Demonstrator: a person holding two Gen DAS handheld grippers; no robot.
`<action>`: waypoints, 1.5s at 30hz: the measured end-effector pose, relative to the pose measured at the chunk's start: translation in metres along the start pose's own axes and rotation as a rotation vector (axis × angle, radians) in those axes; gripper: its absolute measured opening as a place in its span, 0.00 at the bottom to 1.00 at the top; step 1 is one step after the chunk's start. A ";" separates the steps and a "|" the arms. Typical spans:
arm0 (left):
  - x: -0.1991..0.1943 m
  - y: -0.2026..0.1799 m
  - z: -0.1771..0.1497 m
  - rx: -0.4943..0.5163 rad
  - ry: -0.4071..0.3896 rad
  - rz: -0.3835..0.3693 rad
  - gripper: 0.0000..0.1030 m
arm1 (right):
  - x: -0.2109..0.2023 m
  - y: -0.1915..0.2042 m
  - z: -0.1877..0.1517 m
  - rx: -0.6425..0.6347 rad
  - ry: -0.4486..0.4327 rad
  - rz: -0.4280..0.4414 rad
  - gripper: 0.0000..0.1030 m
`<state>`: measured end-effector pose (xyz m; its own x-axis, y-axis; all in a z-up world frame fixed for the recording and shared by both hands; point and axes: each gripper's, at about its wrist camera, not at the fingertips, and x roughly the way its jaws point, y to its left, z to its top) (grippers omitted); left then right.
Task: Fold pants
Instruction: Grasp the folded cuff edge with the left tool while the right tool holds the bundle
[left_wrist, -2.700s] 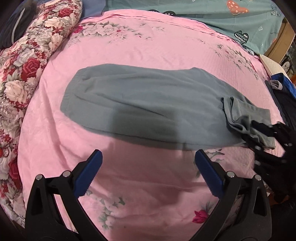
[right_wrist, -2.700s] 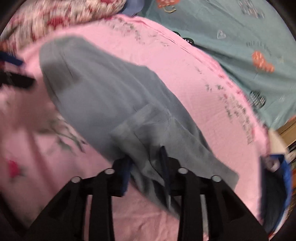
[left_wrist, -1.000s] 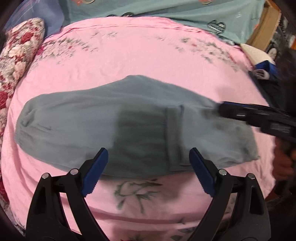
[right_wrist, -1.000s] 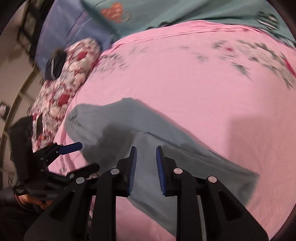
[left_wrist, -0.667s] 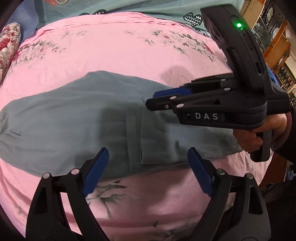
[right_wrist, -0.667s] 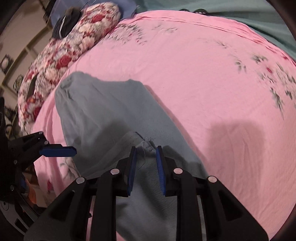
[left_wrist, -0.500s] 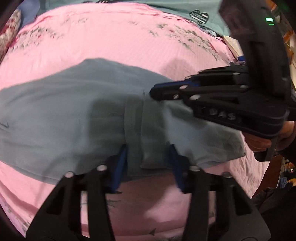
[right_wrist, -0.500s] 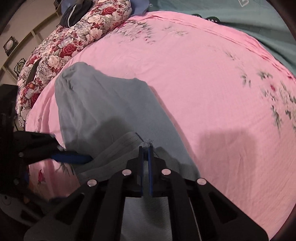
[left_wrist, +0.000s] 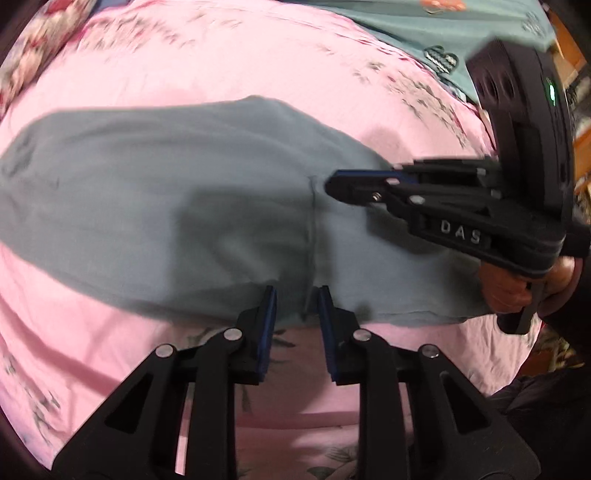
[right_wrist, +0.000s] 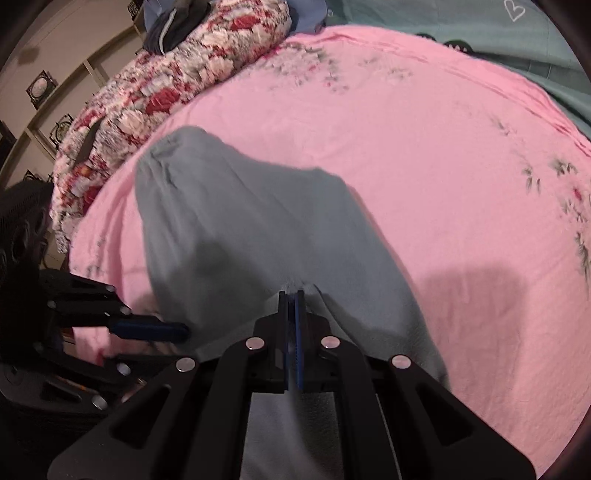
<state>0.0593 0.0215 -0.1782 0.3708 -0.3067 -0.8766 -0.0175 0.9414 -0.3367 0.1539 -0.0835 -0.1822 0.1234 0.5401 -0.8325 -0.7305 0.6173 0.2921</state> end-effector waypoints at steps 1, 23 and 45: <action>-0.005 0.000 0.003 -0.003 -0.011 0.015 0.24 | -0.005 -0.003 0.002 0.028 0.001 0.004 0.05; 0.013 -0.032 0.017 0.186 0.016 0.064 0.52 | -0.073 -0.025 -0.060 0.387 -0.135 0.148 0.17; -0.037 0.002 -0.005 0.065 -0.073 0.151 0.59 | -0.027 0.016 -0.008 -0.082 -0.080 -0.152 0.04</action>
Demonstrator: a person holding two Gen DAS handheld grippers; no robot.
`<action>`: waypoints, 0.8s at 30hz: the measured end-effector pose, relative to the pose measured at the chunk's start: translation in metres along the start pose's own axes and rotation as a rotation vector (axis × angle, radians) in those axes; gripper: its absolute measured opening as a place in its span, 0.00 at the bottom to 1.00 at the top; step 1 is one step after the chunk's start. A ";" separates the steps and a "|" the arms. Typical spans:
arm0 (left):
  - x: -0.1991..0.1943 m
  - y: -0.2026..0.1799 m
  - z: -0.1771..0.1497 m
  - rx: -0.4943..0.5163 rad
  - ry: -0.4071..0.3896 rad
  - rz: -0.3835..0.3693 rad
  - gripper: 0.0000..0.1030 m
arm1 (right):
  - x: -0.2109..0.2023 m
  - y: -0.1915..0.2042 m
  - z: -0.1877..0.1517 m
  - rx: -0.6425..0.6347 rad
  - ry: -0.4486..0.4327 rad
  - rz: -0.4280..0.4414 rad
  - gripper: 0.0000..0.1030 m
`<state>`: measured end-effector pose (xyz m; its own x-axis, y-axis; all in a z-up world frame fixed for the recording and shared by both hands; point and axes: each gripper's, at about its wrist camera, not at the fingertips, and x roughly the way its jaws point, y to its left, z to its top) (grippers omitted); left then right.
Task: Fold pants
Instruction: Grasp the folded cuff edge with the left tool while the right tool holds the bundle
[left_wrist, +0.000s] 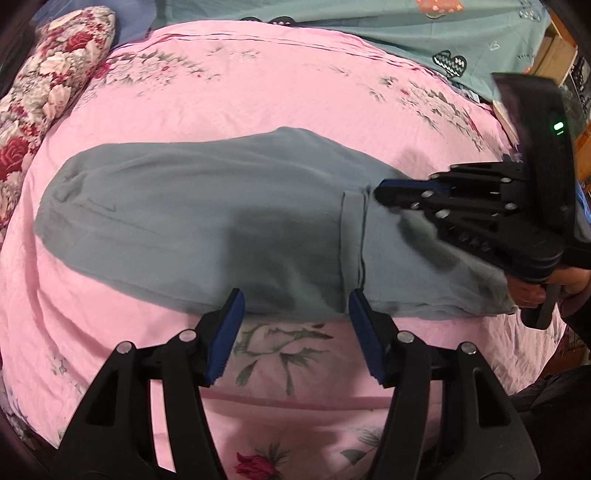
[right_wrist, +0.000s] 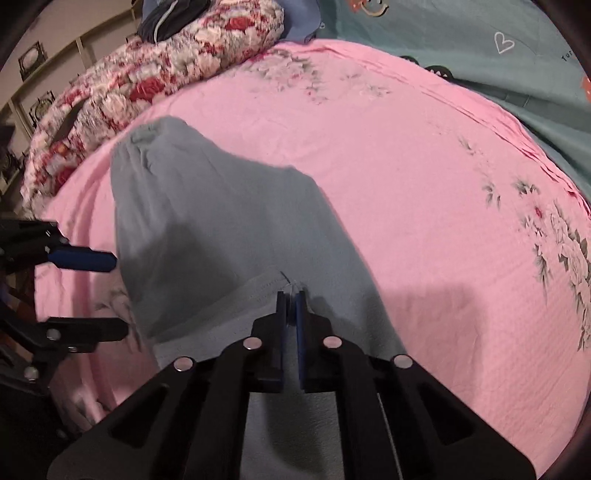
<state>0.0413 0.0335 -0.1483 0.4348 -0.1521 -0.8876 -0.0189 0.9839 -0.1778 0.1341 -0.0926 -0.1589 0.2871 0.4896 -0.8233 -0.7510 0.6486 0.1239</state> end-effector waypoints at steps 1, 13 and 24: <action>-0.002 0.002 -0.001 -0.009 -0.005 0.000 0.59 | -0.004 0.002 0.004 0.007 -0.010 0.020 0.04; -0.018 -0.011 0.014 0.034 -0.057 -0.068 0.62 | 0.031 0.002 0.006 0.047 0.048 0.119 0.05; 0.046 -0.041 0.013 0.198 0.018 0.022 0.64 | -0.050 -0.061 -0.008 0.306 -0.103 0.200 0.17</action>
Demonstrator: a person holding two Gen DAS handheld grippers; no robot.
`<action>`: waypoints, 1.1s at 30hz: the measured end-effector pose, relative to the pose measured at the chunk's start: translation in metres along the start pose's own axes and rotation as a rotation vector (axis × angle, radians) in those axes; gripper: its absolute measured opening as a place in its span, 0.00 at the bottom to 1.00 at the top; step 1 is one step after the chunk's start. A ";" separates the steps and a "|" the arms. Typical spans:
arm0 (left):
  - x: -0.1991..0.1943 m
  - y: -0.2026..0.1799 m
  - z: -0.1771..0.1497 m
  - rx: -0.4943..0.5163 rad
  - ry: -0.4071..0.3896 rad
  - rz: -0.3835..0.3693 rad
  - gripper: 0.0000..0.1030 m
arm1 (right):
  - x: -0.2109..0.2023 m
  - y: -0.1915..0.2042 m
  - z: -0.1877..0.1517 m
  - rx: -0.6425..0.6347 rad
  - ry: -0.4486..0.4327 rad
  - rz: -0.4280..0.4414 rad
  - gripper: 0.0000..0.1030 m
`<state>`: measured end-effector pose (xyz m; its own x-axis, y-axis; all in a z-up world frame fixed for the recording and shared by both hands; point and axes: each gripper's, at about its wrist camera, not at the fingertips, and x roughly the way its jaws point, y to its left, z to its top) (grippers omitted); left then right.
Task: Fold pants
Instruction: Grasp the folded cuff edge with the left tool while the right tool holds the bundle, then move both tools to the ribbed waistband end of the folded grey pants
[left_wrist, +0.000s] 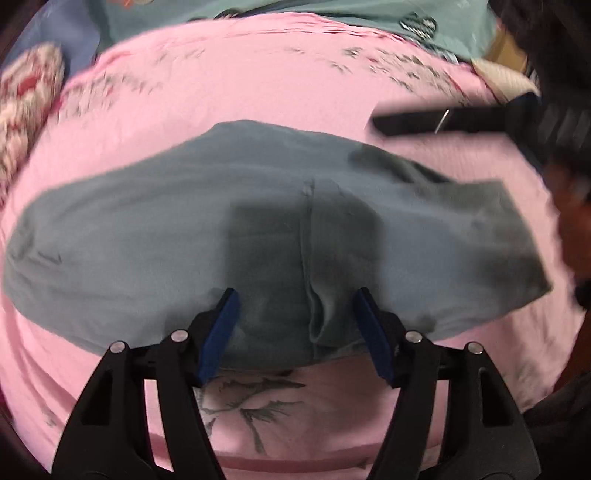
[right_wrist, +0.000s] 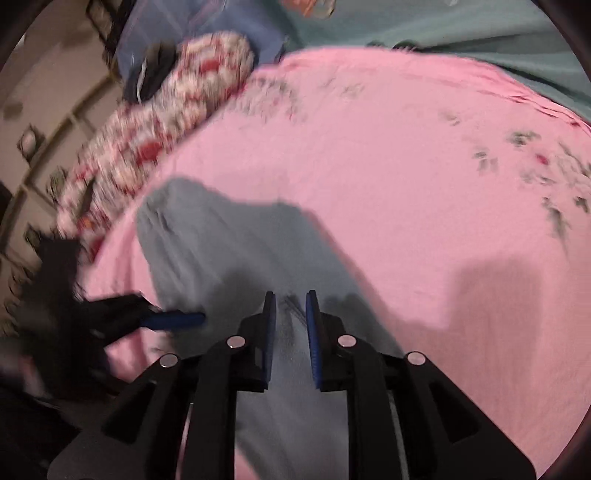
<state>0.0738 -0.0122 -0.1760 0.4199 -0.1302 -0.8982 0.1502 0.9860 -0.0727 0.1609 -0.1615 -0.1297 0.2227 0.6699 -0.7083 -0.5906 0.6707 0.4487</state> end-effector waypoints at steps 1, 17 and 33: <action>0.001 0.002 0.001 -0.015 0.002 -0.007 0.65 | -0.017 -0.007 -0.003 0.037 -0.030 0.013 0.20; 0.002 0.002 0.001 -0.026 0.008 -0.007 0.67 | -0.082 -0.058 -0.142 0.275 0.064 0.034 0.22; -0.014 0.005 0.012 -0.157 0.038 0.003 0.70 | -0.090 -0.029 -0.141 0.191 -0.032 0.073 0.43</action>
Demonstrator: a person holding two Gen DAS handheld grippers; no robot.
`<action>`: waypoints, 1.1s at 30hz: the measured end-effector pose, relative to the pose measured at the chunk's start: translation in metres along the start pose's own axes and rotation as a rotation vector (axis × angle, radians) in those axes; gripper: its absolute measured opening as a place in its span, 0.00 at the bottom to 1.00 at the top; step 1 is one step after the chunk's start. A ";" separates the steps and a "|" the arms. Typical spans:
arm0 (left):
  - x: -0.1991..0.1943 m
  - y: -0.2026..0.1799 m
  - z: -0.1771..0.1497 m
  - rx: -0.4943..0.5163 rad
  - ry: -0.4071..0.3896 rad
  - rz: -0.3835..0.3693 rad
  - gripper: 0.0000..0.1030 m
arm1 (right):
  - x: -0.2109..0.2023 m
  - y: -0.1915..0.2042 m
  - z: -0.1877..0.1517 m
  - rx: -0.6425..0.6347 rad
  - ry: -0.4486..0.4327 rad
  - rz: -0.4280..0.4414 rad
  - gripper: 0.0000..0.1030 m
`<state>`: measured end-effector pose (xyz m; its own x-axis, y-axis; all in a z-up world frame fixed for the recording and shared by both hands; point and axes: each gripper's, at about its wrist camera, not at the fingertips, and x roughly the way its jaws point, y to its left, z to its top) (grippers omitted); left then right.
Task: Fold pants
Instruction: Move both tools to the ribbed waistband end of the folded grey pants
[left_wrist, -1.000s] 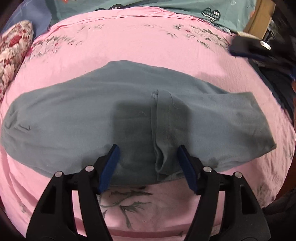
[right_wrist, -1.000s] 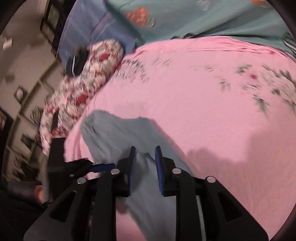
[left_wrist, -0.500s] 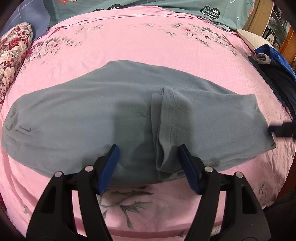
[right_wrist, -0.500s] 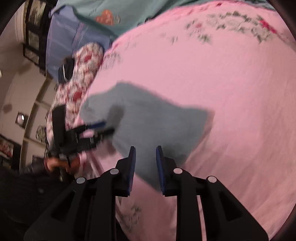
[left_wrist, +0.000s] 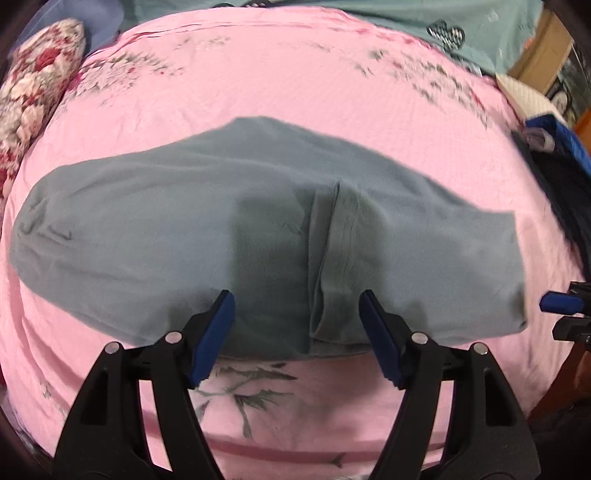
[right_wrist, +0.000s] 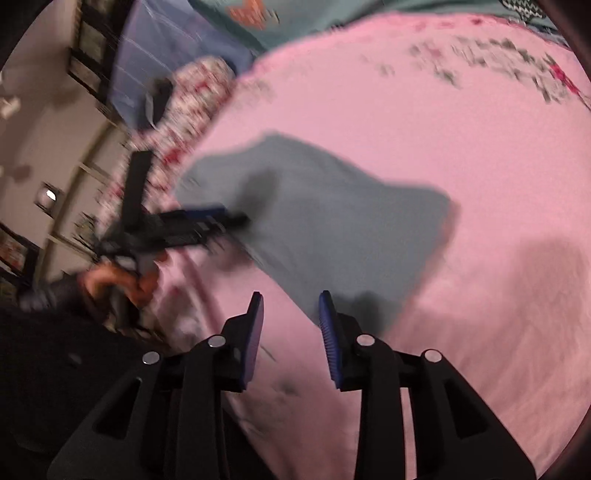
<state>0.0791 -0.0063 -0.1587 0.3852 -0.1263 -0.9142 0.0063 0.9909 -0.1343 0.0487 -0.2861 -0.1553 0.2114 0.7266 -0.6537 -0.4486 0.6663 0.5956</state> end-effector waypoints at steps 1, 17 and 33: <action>-0.007 0.001 0.000 -0.010 -0.012 0.000 0.72 | 0.001 -0.005 0.003 0.019 -0.032 -0.015 0.50; -0.093 0.240 -0.001 -0.265 -0.117 0.195 0.93 | 0.139 0.144 0.066 -0.147 -0.017 -0.262 0.56; -0.089 0.388 0.018 -0.388 -0.145 0.026 0.95 | 0.361 0.311 0.109 -0.482 0.139 -0.380 0.61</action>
<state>0.0642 0.3898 -0.1222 0.5067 -0.0666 -0.8595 -0.3429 0.8992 -0.2718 0.0802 0.2018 -0.1555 0.3329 0.4034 -0.8523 -0.7124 0.6998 0.0530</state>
